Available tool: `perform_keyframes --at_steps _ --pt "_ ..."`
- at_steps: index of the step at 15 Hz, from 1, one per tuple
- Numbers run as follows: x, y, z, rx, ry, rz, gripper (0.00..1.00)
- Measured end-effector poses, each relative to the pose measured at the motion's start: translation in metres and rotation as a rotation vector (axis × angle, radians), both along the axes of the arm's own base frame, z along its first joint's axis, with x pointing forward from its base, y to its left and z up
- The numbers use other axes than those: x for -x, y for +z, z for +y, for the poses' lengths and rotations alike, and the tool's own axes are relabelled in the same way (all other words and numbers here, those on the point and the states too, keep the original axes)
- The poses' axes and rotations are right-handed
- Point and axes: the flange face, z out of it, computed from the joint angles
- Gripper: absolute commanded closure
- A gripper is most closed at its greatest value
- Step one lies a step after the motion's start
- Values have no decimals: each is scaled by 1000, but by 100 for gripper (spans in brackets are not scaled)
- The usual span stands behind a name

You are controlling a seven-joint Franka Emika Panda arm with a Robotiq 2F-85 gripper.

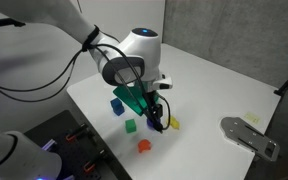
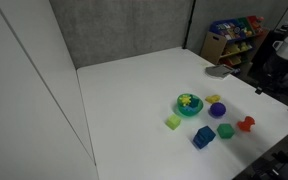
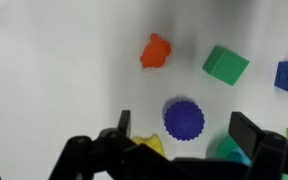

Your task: Put the orange thing into the bowl

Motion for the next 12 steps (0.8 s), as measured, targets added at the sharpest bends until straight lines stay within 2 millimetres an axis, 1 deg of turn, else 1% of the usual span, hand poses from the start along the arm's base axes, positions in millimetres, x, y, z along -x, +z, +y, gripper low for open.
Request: perform_keyframes --at_steps 3,7,10,12 --pt "8 -18 -5 17 -3 -19 0" --pt "14 -51 -10 38 -15 -42 0" --pt "16 -81 -7 23 -40 -11 0" --pt "15 -98 -2 4 -60 20 0"
